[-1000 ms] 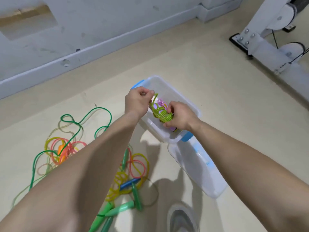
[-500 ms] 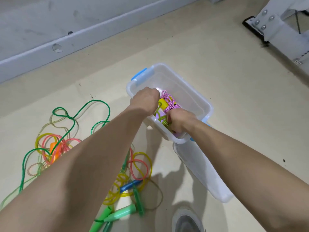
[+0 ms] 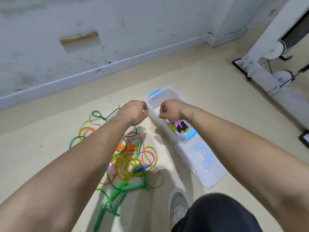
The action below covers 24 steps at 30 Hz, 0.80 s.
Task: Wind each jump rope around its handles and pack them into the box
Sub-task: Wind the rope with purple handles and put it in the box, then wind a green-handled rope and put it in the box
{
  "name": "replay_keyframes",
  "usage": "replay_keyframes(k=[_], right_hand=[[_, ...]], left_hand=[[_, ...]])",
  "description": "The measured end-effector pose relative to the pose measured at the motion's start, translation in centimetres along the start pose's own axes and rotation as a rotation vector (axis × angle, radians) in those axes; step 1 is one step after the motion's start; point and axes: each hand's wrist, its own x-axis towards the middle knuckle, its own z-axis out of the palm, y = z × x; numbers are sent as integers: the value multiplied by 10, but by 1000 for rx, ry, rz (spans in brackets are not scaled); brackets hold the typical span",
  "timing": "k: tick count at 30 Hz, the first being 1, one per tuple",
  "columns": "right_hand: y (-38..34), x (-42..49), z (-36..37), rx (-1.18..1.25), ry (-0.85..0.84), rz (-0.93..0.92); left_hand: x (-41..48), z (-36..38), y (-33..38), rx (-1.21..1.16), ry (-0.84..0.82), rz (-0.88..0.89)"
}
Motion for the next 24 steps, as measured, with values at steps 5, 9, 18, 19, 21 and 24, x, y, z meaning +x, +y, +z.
replay_keyframes(k=[5,9,18,19,21,24], right_hand=[[-73,-35,-4,-107,-17,-140],[-111,-40,33,-144,-51,-198],[-113,-20,185,-74,-230,-125],[-108,-18,201,-58,-253,-101],[-97,-17,229,-35,-290,-43],[-80,-18,267,27,-270,106]], left_hand=[[-77,-27,-36,2,9,-69],[-128,-12,-77,-48,-46,-138],[-201,110,-149,-207,-247,-324],[-205,125,-152,-220,-274,-341],[-211,155,-155,-228,-333,-348],[-214,193,-155,-245,-388,-377]])
